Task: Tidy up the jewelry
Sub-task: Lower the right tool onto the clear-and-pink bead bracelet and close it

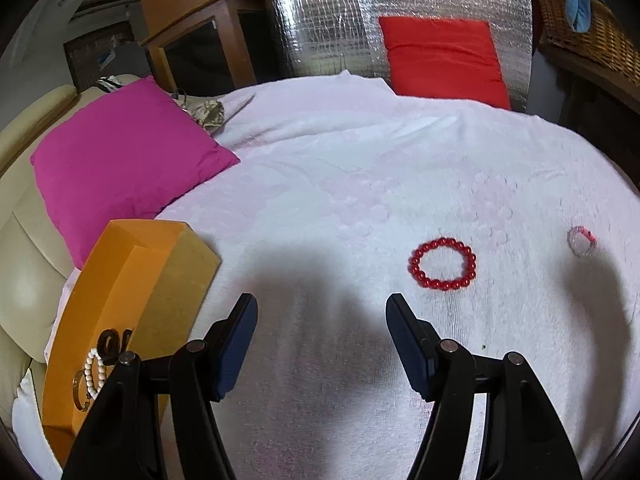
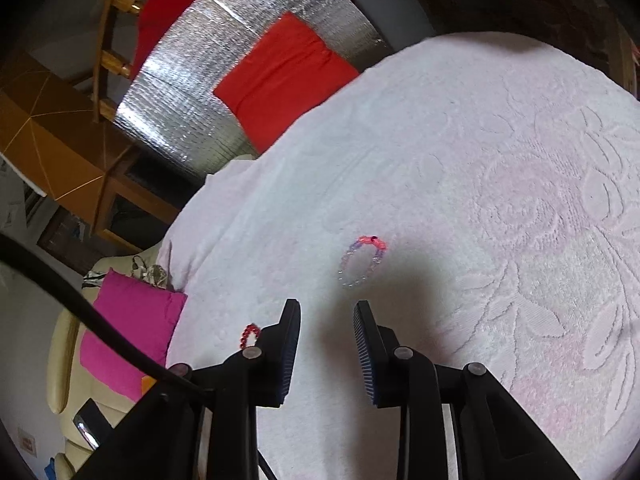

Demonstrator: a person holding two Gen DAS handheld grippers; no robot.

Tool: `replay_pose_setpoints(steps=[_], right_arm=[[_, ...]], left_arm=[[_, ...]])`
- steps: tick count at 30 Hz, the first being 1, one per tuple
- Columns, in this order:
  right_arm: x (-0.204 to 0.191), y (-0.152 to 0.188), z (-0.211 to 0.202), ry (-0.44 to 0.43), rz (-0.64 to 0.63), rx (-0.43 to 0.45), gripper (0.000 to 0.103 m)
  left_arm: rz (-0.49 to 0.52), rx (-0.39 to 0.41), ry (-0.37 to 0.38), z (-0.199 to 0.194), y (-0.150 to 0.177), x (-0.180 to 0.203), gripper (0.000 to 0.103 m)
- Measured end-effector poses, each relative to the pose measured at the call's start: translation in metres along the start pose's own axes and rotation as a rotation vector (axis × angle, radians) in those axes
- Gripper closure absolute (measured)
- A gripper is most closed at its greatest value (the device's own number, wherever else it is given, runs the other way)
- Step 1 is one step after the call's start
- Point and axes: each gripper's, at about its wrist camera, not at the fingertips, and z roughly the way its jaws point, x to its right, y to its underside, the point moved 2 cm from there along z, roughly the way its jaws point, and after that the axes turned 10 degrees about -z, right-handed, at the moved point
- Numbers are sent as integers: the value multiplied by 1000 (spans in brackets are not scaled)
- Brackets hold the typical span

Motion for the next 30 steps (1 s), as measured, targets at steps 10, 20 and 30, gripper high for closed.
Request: replay_pose_setpoints(steps=[10, 20, 30], right_arm=[[15, -4, 14, 39, 38, -26, 73], [15, -5, 24, 44, 42, -45, 73], [17, -6, 28, 56, 43, -55, 73]], left_arm=[[27, -32, 14, 12, 5, 5, 35], [55, -71, 50, 19, 10, 9, 35], [58, -89, 68, 24, 11, 12, 35]])
